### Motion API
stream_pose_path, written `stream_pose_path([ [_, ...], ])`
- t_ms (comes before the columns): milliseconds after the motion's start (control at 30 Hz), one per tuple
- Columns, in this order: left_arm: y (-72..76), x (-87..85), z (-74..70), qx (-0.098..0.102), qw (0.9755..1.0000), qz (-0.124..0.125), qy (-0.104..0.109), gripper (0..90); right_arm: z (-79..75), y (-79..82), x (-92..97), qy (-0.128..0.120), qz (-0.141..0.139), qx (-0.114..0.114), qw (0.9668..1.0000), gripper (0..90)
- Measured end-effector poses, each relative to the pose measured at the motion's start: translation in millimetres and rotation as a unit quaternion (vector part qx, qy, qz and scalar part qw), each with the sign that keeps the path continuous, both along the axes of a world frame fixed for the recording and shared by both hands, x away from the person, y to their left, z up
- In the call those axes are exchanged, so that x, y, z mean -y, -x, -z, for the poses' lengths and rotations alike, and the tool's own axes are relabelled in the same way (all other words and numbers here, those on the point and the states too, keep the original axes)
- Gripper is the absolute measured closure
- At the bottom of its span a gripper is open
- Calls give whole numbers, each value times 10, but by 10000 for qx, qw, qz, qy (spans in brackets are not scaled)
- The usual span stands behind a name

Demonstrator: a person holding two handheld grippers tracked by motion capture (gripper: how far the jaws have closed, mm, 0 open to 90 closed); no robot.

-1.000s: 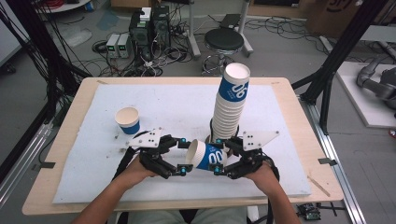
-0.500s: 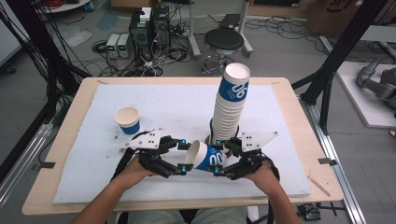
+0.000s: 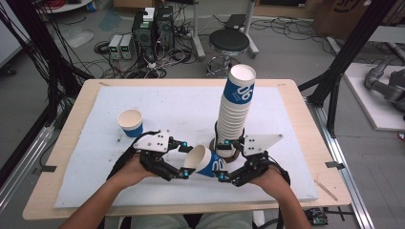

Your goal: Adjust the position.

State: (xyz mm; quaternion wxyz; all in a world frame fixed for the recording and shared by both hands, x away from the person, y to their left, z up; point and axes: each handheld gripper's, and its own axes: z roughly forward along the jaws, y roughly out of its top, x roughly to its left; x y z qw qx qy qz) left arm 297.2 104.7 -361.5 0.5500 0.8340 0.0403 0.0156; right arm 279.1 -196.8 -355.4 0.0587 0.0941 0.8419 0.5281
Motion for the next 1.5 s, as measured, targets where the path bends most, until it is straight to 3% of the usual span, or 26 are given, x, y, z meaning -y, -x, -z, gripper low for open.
stream_pose_path([
  [100,-6,13,-43,40,9998,12,-182,329,-36,5,-103,494,-98,115,9987,185],
  [267,1,52,-97,91,9987,26,-494,329,-102,-31,-222,913,-161,195,9955,185],
  [533,1,99,-145,121,9962,109,-860,329,-84,-78,-370,1284,-348,202,9909,192],
  [633,10,119,-151,144,9951,131,-970,328,-53,-90,-416,1342,-429,129,9899,251],
  [900,21,144,-149,163,9942,102,-1054,308,-8,-108,-454,1416,-474,21,9888,308],
  [1133,10,86,-105,-19,9990,-39,-439,174,4,-106,-356,968,-480,-28,9941,306],
  [1233,8,11,-90,-99,9998,-159,-28,173,5,-116,-262,647,-438,-92,9969,305],
  [1367,17,-118,-47,-185,9974,-372,585,169,-1,-109,-106,257,-251,-106,9993,303],
  [1500,22,-274,41,-209,9927,-707,953,169,8,-67,52,-157,-151,-119,9997,300],
])
